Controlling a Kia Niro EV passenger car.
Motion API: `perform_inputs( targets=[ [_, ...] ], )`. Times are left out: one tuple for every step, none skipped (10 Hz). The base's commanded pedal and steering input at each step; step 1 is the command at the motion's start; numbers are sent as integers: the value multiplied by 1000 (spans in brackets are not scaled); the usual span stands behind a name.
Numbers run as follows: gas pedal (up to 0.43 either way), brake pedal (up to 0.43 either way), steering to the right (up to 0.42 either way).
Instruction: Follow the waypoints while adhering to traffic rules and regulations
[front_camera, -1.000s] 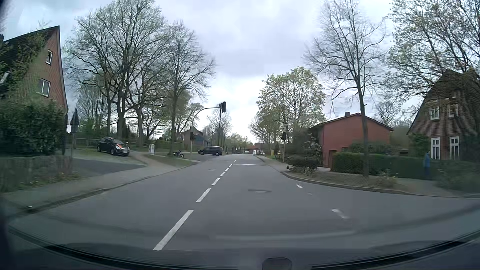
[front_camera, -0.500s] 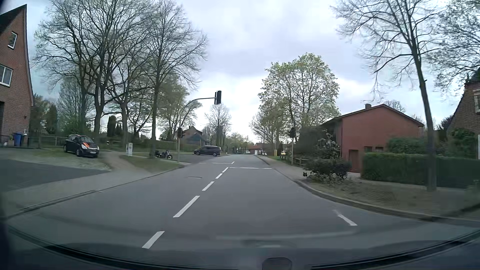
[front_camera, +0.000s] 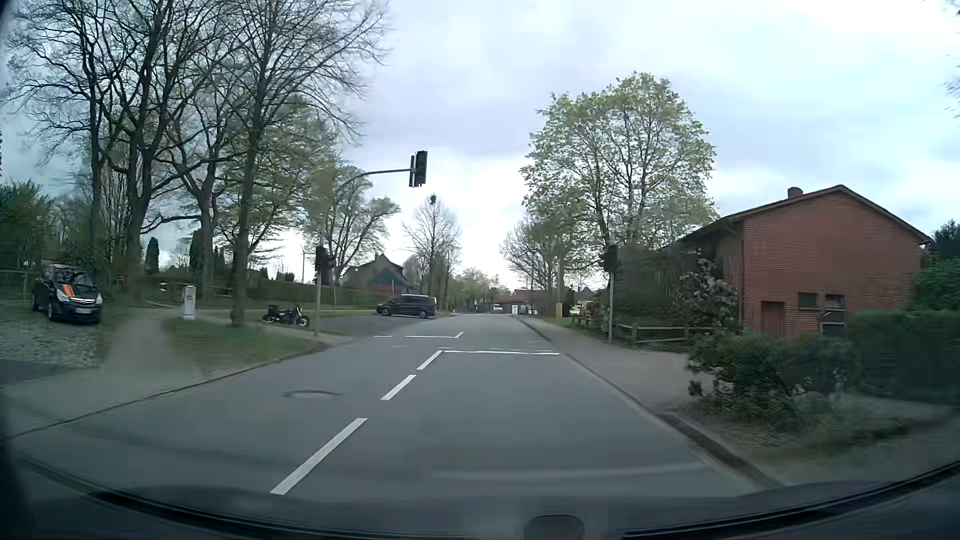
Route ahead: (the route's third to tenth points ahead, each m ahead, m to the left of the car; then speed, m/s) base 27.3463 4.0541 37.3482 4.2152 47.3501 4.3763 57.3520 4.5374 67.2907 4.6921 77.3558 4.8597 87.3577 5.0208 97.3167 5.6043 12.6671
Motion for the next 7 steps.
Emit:
perform_inputs(
  targets=[
    [197, 0, -8],
    [197, 0, -7],
    [197, 0, -6],
    [197, 0, -6],
    [197, 0, -4],
    [197, 0, -3],
    [197, 0, -3]
  ],
)
